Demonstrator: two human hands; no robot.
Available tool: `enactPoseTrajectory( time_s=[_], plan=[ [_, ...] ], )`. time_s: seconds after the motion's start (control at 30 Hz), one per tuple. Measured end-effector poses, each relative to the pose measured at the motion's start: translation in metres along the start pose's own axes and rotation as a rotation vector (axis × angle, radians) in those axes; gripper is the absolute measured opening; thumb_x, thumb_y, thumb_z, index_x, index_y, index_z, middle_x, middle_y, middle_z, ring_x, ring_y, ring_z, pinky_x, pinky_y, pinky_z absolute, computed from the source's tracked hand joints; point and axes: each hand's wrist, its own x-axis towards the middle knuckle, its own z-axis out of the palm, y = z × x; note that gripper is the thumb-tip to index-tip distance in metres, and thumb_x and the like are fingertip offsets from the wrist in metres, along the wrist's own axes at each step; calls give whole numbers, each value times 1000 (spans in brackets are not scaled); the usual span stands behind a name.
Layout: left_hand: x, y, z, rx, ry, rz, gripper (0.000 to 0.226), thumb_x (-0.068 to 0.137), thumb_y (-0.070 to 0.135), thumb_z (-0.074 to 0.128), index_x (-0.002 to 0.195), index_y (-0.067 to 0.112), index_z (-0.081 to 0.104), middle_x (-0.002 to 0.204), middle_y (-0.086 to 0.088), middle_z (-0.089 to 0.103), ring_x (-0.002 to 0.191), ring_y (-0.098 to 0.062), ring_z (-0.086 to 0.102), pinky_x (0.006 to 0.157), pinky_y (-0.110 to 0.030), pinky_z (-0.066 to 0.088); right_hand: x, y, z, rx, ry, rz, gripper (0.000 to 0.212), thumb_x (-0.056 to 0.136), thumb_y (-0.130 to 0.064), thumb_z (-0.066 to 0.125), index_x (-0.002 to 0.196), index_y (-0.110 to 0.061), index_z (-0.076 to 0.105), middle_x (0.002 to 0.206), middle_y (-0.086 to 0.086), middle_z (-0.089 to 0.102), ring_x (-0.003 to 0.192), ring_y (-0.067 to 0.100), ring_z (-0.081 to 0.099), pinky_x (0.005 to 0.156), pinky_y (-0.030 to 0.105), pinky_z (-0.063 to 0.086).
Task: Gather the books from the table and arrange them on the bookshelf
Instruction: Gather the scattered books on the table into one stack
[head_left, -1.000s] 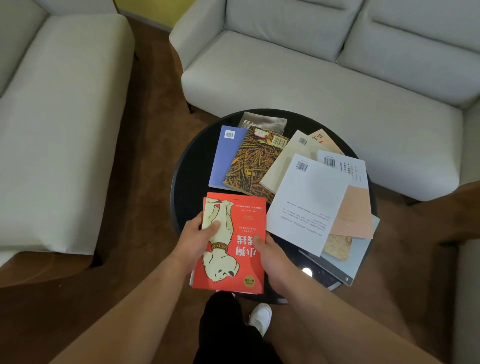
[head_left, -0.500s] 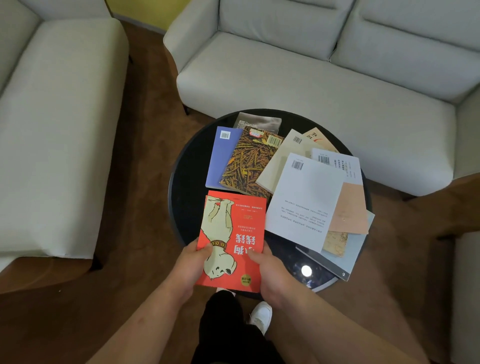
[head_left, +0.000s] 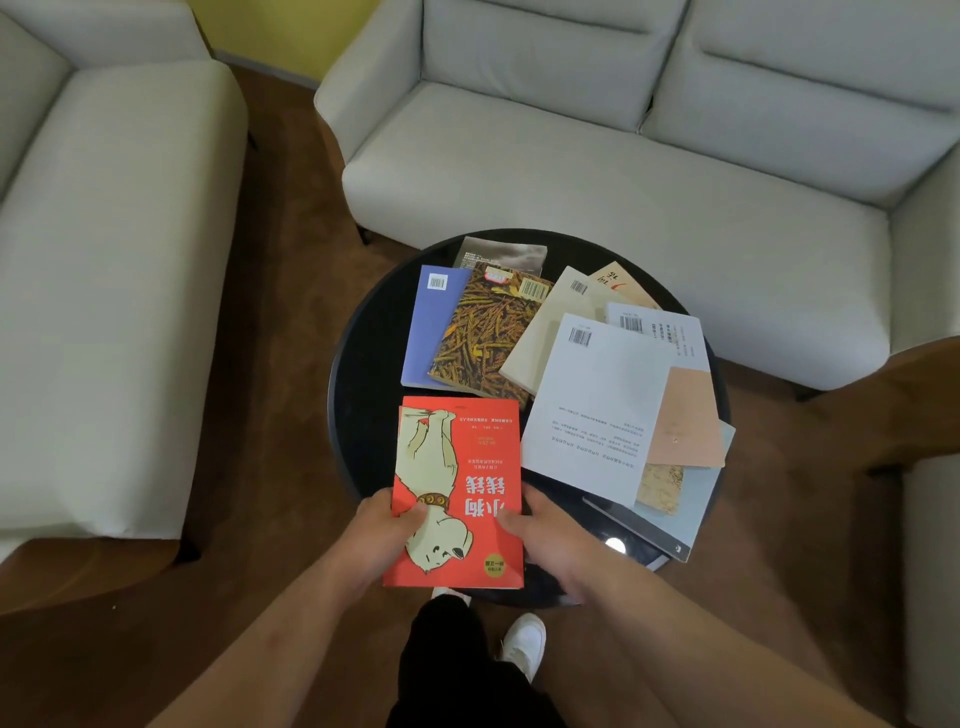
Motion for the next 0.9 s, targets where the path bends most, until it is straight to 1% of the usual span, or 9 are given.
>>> enactPoseTrajectory(
  time_s=[0.07, 0.13, 0.2, 0.27, 0.37, 0.5, 0.63, 0.73, 0.9],
  plan=[
    [3, 10, -2, -12, 97, -12, 42, 98, 40, 59, 134, 21, 49, 129, -2, 63, 103, -20, 69, 78, -34, 60, -7, -7, -15, -109, 103, -37, 18, 101, -30, 55, 114, -22, 64, 109, -1, 73, 96, 15, 69, 88, 36, 59],
    [11, 26, -5, 144, 323, 80, 54, 97, 45, 58, 143, 20, 45, 143, -8, 50, 118, -25, 62, 85, -39, 57, -17, -11, -36, -123, 287, -94, 14, 98, -25, 57, 94, -17, 68, 93, 4, 72, 80, 18, 69, 75, 32, 60],
    [19, 53, -1, 262, 506, 305, 45, 97, 43, 57, 135, 19, 54, 136, -9, 49, 124, -25, 53, 95, -42, 50, -27, -13, -63, -149, 526, -196, 20, 97, -25, 58, 85, -14, 69, 83, 2, 70, 75, 19, 67, 70, 36, 60],
    [25, 86, 14, 287, 488, 497, 27, 98, 36, 57, 119, 18, 60, 119, -2, 52, 115, -18, 52, 95, -38, 46, -30, -17, -91, -211, 716, -268, 18, 98, -25, 57, 87, -17, 67, 85, -5, 67, 82, 18, 65, 67, 27, 56],
    [39, 129, 53, 323, 223, 567, 13, 99, 25, 58, 111, 21, 58, 107, 0, 59, 103, -18, 58, 86, -32, 49, -13, -21, -138, -194, 906, -236, 20, 98, -24, 58, 116, -19, 64, 111, -7, 63, 98, 16, 63, 75, 22, 53],
    [68, 158, 98, 495, 46, 456, 28, 96, 35, 63, 107, 9, 61, 98, 0, 66, 92, -21, 63, 62, -26, 44, 21, -11, -192, -242, 816, -2, 39, 99, -30, 53, 136, -16, 51, 134, 6, 57, 112, 27, 61, 92, 42, 57],
    [86, 165, 112, 565, 155, 332, 55, 84, 44, 74, 119, 6, 56, 116, -7, 65, 105, -29, 64, 77, -32, 51, 43, 1, -212, -412, 757, 57, 46, 81, -55, 58, 111, -20, 58, 114, 8, 62, 95, 28, 64, 88, 48, 58],
    [89, 167, 119, 588, 199, 292, 64, 77, 45, 80, 120, 7, 53, 119, -10, 62, 107, -31, 63, 82, -38, 55, 52, -5, -210, -309, 776, 120, 66, 65, -70, 58, 113, -24, 54, 109, 2, 61, 95, 27, 63, 85, 47, 58],
    [90, 169, 129, 620, 242, 269, 64, 76, 41, 82, 120, 6, 51, 120, -11, 63, 109, -33, 63, 86, -40, 56, 57, -11, -210, -280, 853, 191, 80, 65, -68, 72, 124, -20, 46, 117, 4, 61, 105, 29, 63, 89, 47, 57]
  ],
)
